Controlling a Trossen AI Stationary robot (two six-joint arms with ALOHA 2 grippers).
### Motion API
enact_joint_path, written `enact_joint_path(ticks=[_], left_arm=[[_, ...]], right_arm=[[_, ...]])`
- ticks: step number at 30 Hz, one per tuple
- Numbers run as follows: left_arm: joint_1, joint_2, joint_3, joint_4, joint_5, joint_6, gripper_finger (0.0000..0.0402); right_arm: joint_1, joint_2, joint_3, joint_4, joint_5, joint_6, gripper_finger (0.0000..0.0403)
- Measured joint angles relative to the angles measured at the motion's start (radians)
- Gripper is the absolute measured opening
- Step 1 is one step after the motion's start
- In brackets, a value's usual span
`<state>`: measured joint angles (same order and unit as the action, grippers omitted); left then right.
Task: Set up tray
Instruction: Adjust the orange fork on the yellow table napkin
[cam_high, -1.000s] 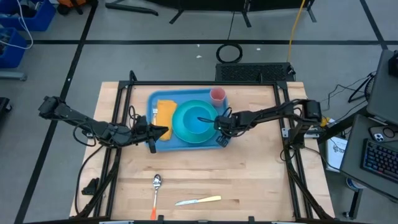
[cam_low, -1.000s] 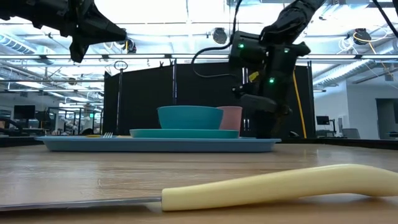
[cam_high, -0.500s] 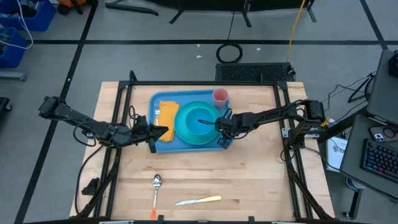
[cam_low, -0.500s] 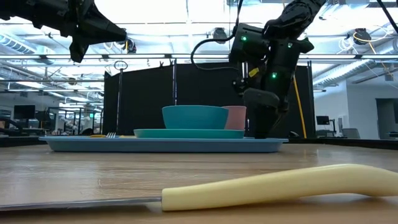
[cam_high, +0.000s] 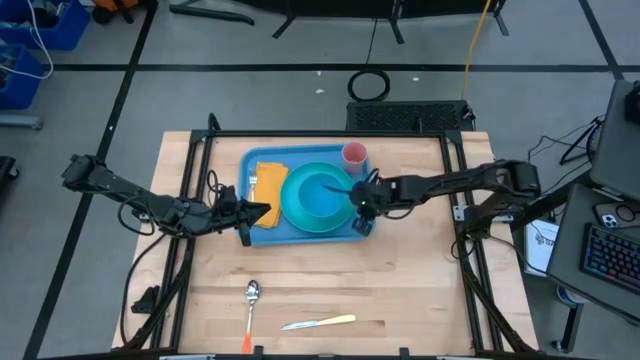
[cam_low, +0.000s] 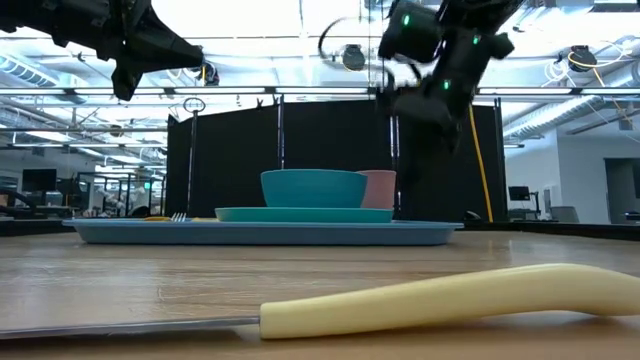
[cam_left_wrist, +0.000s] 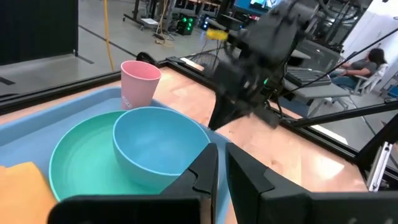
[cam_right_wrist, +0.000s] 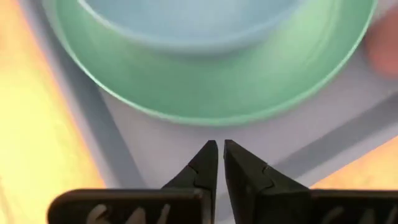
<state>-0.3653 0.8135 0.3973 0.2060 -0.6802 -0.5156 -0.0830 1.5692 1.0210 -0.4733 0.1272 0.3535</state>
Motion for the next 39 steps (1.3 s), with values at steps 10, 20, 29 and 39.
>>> enact_joint_path(ticks=[10, 20, 29, 39], left_arm=[[-0.009, 0.0, 0.0, 0.006, -0.002, 0.016, 0.0033], [-0.051, 0.0, 0.0, 0.005, -0.069, 0.035, 0.0033], [0.075, -0.005, 0.0, 0.005, 0.097, 0.058, 0.0033], [0.541, 0.007, 0.118, -0.325, 0.578, -0.012, 0.0033]], right_arm=[[-0.091, -0.117, 0.002, 0.362, -0.236, -0.156, 0.0098], [-0.306, -0.062, 0.046, 0.551, -0.558, -0.078, 0.0208], [-0.261, -0.05, 0.056, 0.537, -0.577, -0.162, 0.0204], [-0.12, -0.09, -0.09, 0.617, -0.577, -0.313, 0.0201]])
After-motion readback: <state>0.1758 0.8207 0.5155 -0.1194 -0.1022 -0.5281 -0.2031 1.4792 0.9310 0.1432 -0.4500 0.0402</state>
